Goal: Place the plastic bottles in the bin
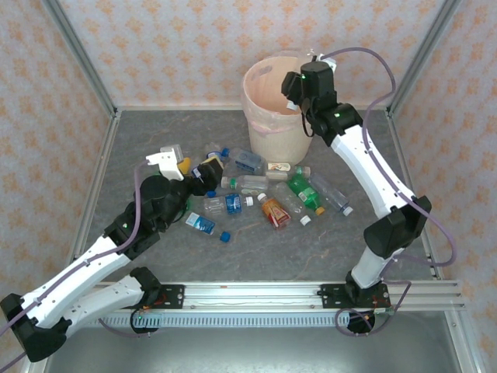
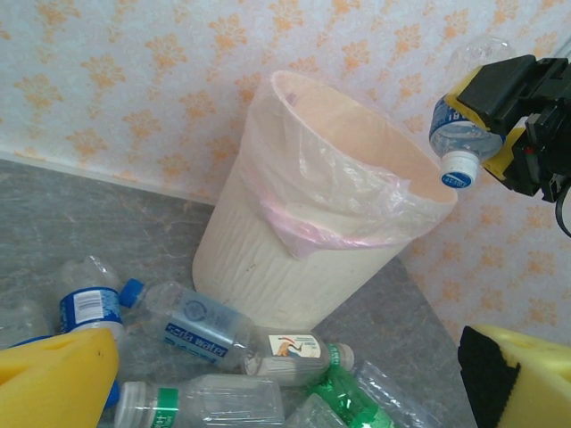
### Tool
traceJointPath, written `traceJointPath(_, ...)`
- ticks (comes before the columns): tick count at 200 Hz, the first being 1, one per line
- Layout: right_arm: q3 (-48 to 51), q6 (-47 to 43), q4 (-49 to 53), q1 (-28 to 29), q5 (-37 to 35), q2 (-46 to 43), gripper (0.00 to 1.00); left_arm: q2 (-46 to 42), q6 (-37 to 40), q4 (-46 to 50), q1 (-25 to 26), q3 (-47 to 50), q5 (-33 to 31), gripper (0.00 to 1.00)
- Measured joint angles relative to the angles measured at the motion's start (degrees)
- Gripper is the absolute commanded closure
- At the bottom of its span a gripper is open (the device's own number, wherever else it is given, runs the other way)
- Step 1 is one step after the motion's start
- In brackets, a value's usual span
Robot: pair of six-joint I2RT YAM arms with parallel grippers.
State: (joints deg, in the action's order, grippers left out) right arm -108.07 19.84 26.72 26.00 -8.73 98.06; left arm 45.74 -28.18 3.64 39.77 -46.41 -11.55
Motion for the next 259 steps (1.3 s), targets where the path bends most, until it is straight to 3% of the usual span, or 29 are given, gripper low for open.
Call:
traceJointPath(73, -8.2, -1.7, 2.7, 0.0, -1.4, 7.1, 0.4, -2.4, -0.4, 0.5, 0.0, 0.0, -2.5, 0.01)
traceJointPath(115, -8.9, -2.3, 3.6, 0.0, -1.6, 7.5, 0.33, -1.9, -0.9, 0.7, 0.0, 0.0, -2.4, 0.01)
traceJointPath(130, -9.2, -2.5, 3.7, 0.0, -1.8, 7.5, 0.28, -1.6, -0.9, 0.7, 0.0, 0.0, -2.4, 0.01)
traceJointPath(138, -9.3, -2.7, 3.7, 0.0, -1.8, 7.5, 0.2, -1.6, -0.9, 0.9, 0.0, 0.0, -2.4, 0.01)
traceJointPath(154, -9.3, -2.7, 3.7, 0.0, -1.8, 7.5, 0.13, -1.6, -1.4, 1.2, 0.0, 0.0, -2.4, 0.01)
traceJointPath(166, -9.3, -2.9, 3.7, 0.0, -1.8, 7.5, 0.0, -1.6, -1.6, 1.3, 0.0, 0.0, -2.4, 0.01)
traceJointPath(214, -7.8, -2.8, 3.7, 0.5, -1.9, 5.9, 0.0, -1.6, -2.0, 1.6, 0.0, 0.0, -2.3, 0.01)
traceJointPath(259, 5.4, -2.7, 1.1, 1.3, -1.6, -6.1, 0.0, -1.2, -3.3, 2.3, 0.0, 0.1, -2.4, 0.01)
